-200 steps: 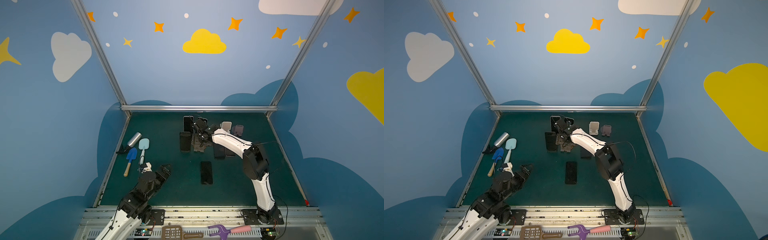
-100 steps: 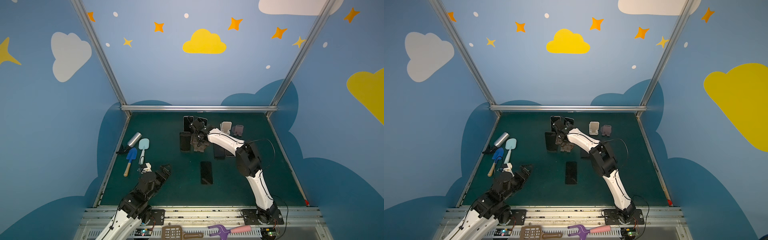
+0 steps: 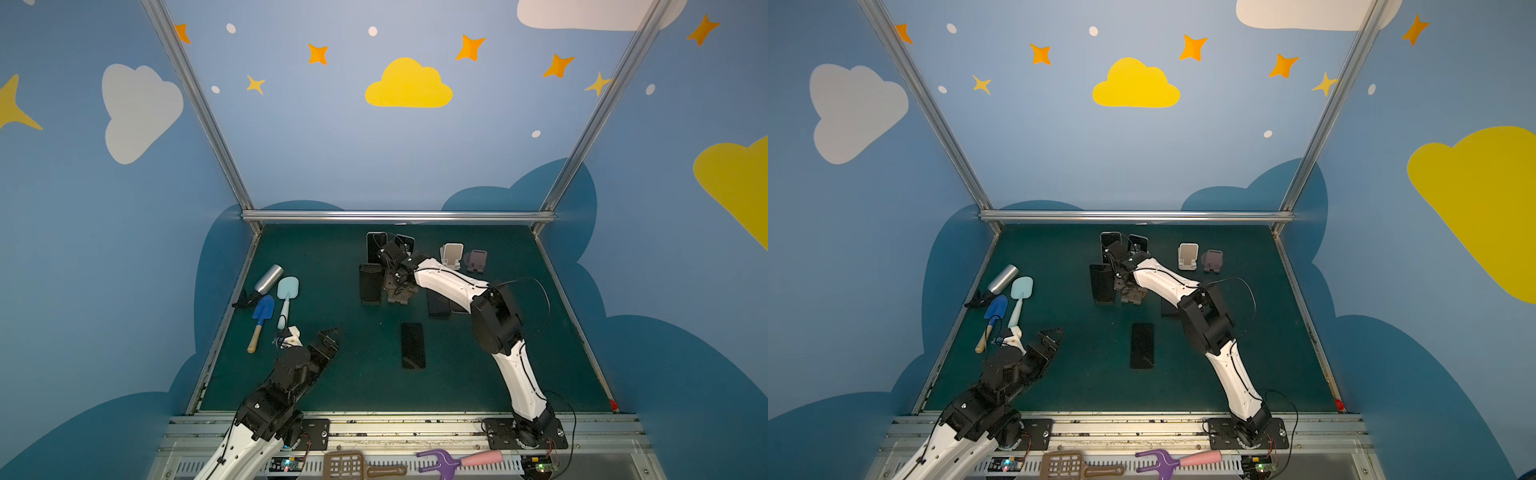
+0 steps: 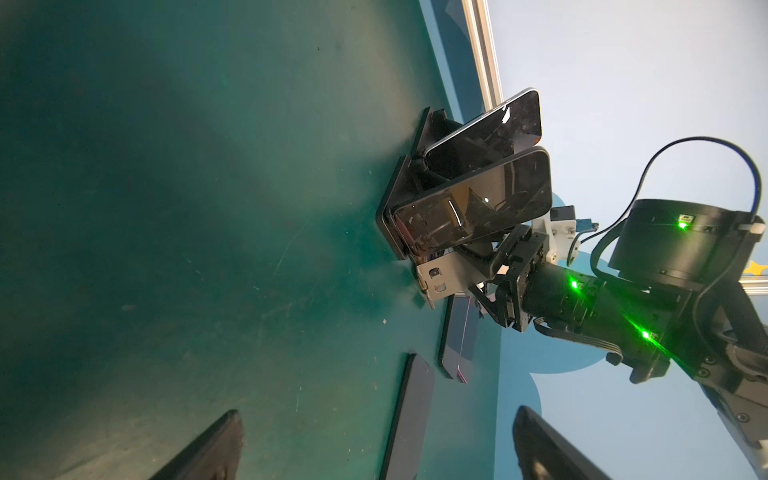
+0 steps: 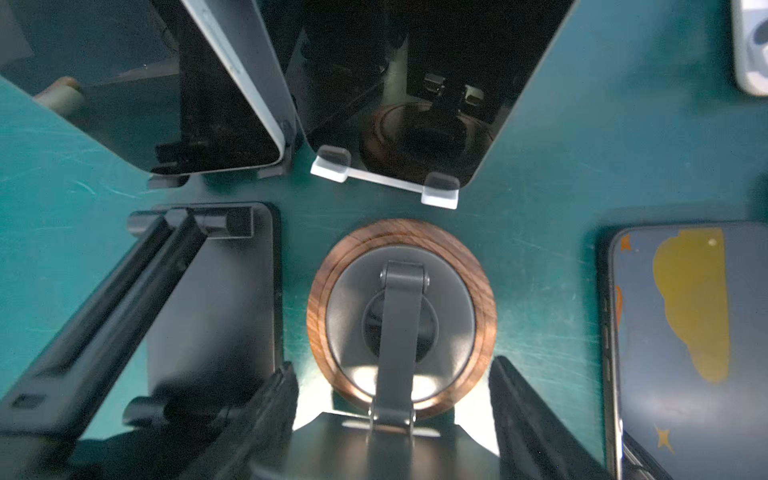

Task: Remove the phone from the phone stand
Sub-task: 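Lower the right gripper and close it on the grey round stand's arm, then lift the grey round stand and carry it toward the lavender stand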

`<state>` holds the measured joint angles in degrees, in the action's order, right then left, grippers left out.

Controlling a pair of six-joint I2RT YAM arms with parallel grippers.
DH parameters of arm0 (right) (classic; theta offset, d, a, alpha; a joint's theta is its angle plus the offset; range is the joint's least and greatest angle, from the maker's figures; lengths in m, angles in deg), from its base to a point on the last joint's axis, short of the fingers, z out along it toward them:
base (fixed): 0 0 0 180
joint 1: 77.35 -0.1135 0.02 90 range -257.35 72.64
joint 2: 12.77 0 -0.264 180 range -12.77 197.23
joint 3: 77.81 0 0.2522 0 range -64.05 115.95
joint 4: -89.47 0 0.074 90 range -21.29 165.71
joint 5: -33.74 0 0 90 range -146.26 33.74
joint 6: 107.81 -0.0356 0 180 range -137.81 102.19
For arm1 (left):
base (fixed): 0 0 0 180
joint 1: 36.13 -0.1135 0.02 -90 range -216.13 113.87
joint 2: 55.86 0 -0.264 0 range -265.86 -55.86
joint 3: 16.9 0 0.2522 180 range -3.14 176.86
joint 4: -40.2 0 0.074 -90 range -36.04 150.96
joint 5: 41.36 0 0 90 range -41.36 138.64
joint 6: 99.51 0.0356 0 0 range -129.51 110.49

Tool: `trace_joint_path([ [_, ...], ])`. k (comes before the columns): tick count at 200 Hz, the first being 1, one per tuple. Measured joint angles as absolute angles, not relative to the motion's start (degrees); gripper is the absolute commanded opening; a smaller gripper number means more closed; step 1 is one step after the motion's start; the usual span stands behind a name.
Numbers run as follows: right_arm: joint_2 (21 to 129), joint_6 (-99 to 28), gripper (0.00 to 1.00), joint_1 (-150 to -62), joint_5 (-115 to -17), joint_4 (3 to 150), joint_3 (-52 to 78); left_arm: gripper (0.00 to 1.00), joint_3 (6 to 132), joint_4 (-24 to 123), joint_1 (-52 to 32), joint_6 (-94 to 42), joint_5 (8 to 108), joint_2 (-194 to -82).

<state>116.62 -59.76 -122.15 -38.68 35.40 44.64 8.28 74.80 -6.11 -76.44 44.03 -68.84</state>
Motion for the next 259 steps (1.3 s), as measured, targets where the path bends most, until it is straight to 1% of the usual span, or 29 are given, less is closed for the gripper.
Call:
trace_joint_path([
  [34,112.1,-55.8,0.53,-121.9,-40.8,37.7,37.9,1.00,8.2,74.8,-6.1,-76.4,44.0,-68.9],
  [82,106.7,-51.7,0.53,-120.8,-43.9,38.0,33.1,1.00,8.2,74.3,-6.1,-76.5,44.1,-70.2],
  [170,92.5,-47.2,0.52,-118.2,-46.9,38.0,22.1,1.00,8.2,71.5,-6.1,-76.9,45.3,-74.3],
  [215,83.9,-45.6,0.52,-110.7,-46.4,37.6,15.3,1.00,8.3,69.3,-6.1,-77.1,46.2,-76.8],
  [259,80.8,-42.0,0.52,-101.5,-45.6,37.5,13.0,1.00,8.8,68.2,-6.1,-77.1,46.8,-77.8],
])
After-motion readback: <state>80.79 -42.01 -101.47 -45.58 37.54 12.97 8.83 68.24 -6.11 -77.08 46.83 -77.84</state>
